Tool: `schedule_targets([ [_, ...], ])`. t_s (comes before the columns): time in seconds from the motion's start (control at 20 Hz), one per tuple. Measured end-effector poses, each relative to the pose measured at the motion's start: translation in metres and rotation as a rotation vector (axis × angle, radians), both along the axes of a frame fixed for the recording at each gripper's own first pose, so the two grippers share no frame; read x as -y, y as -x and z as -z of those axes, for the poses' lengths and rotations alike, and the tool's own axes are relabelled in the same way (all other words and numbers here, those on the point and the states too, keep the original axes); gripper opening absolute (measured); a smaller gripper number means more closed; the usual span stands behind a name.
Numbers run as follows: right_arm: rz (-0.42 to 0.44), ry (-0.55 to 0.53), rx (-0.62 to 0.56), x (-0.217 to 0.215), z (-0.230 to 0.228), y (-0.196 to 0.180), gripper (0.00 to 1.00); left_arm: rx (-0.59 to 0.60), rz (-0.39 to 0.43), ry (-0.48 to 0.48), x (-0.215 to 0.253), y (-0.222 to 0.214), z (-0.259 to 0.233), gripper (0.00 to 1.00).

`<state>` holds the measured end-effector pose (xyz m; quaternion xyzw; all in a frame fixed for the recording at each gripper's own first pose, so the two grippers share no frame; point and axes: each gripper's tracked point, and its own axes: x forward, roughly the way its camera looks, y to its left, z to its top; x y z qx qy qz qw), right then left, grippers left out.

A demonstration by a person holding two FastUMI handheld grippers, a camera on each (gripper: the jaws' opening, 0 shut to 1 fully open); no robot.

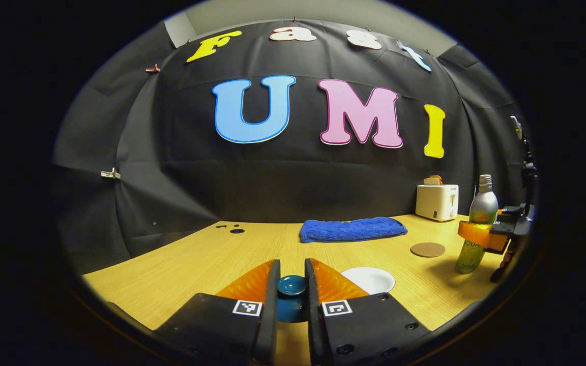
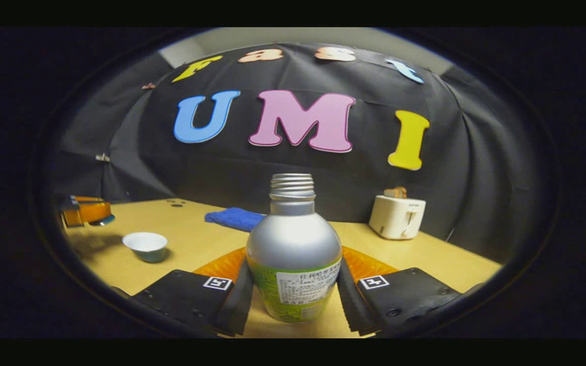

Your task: Open the teacup lid with one hand, grasp the water bottle and pour water into the teacup with the other hand; after pouring, place the water bottle on the coaster and then close the teacup lid.

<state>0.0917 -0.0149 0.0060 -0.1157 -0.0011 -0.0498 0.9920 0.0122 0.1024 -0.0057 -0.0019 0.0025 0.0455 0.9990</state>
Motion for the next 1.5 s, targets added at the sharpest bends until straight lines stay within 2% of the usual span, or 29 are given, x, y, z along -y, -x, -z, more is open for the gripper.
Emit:
schedule_targets([
  [0.2,-0.029,0.244,0.01,-0.021,-0.016,-0.007,0.75,0.002,-0.017,-0.001,-0.022,-0.002,0.0,0.29],
  [0.45,-0.066,0.554,0.01,-0.053,-0.024,-0.03,0.75,-0.003,-0.115,0.0,-0.07,0.004,0.002,0.29],
  [0.6,-0.102,0.719,0.012,-0.072,-0.022,-0.042,0.75,-0.001,-0.114,0.0,-0.079,0.008,0.004,0.29],
  [0.7,-0.122,0.794,0.024,-0.085,-0.02,-0.048,0.75,-0.001,-0.098,0.0,-0.078,0.005,0.004,0.31],
  [0.85,-0.149,0.9,0.058,-0.105,-0.021,-0.052,0.75,-0.001,-0.09,-0.001,-0.081,0.003,0.003,0.29],
  [0.95,-0.166,0.976,0.069,-0.113,-0.017,-0.058,0.75,-0.002,-0.11,0.0,-0.09,0.007,0.005,0.31],
  [1.15,-0.187,1.13,0.118,-0.131,-0.015,-0.062,0.75,-0.002,-0.13,0.0,-0.104,0.009,0.005,0.29],
  [1.35,-0.226,1.184,0.132,-0.143,-0.007,-0.065,0.75,-0.001,-0.138,0.0,-0.107,0.009,0.005,0.29],
  [1.5,-0.253,1.279,0.159,-0.155,-0.008,-0.072,0.75,-0.001,-0.136,0.0,-0.107,0.009,0.005,0.29],
])
